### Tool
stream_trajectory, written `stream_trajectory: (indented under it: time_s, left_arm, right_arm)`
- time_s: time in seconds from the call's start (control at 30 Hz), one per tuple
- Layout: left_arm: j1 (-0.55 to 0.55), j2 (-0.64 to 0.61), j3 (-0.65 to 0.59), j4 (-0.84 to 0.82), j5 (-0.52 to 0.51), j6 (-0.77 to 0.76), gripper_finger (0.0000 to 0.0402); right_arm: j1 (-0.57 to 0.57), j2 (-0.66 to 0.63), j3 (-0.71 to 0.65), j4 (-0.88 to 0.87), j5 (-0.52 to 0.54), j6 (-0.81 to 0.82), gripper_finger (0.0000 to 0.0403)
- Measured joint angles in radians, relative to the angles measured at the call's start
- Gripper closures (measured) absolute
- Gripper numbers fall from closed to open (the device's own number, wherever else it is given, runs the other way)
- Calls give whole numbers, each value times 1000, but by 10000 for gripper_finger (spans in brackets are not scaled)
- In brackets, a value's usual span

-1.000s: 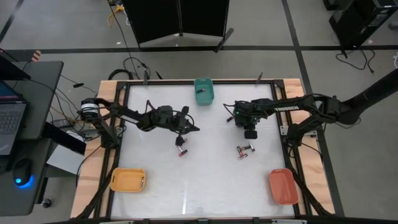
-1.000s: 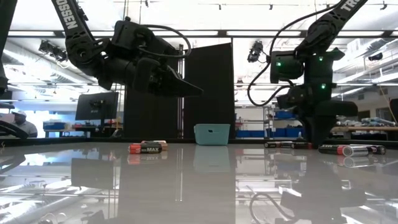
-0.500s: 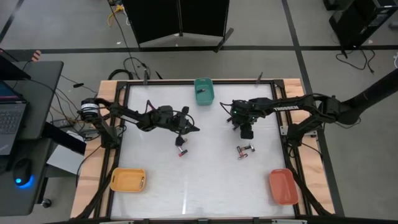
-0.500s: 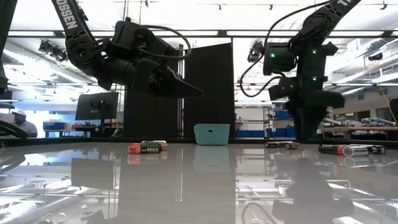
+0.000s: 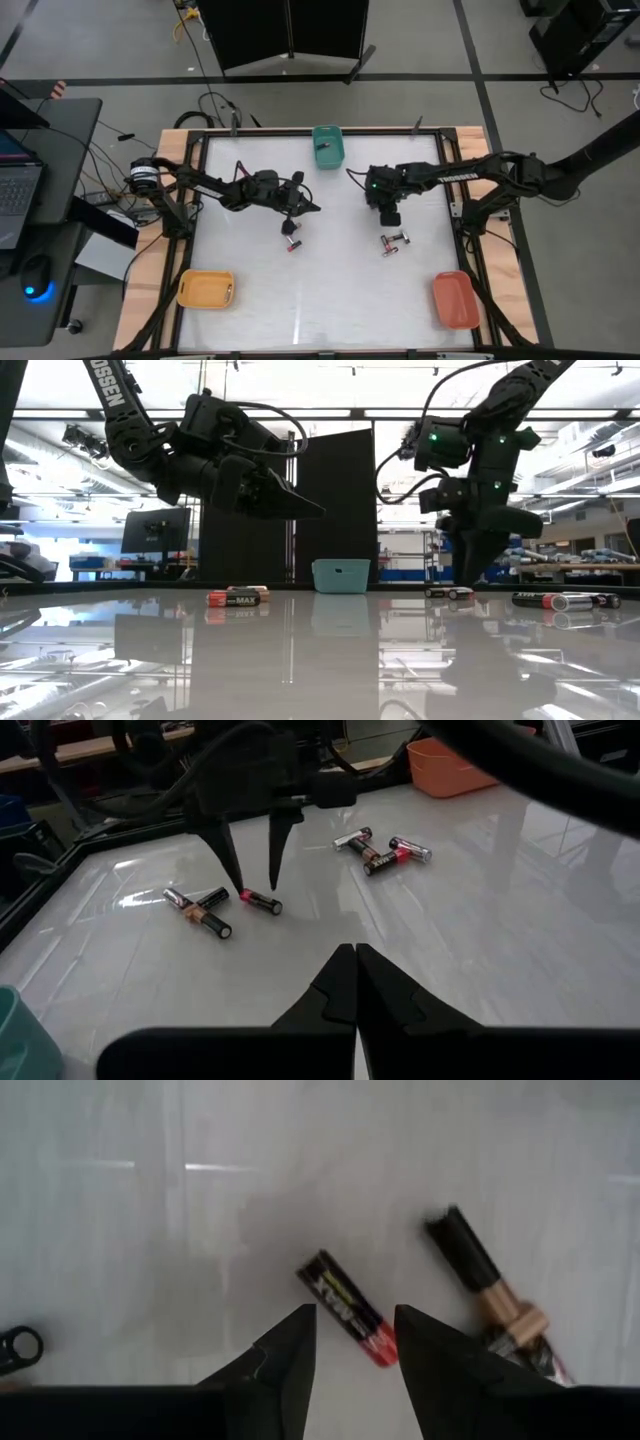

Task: Sort batteries
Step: Put the red battery into the orange bin

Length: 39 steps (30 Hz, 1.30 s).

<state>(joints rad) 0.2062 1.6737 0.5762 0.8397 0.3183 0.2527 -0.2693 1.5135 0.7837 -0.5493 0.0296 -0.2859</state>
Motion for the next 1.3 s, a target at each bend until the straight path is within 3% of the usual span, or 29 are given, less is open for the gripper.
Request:
stream_trajectory:
  time_s: [0.63, 0.87, 1.03, 1.3]
  left_arm:
    - [-17, 0, 0, -1, 0, 1, 396]
    - [-18, 0, 0, -1, 0, 1, 396]
    - [-18, 0, 0, 0, -4, 1, 396]
    - [-18, 0, 0, 0, -6, 1, 396]
  right_arm:
    - [6, 88, 4, 37, -26, -49, 263]
    - [7, 98, 5, 30, -29, -29, 297]
    - [13, 102, 43, -26, -27, 3, 343]
    - [87, 104, 179, -200, 8, 118, 344]
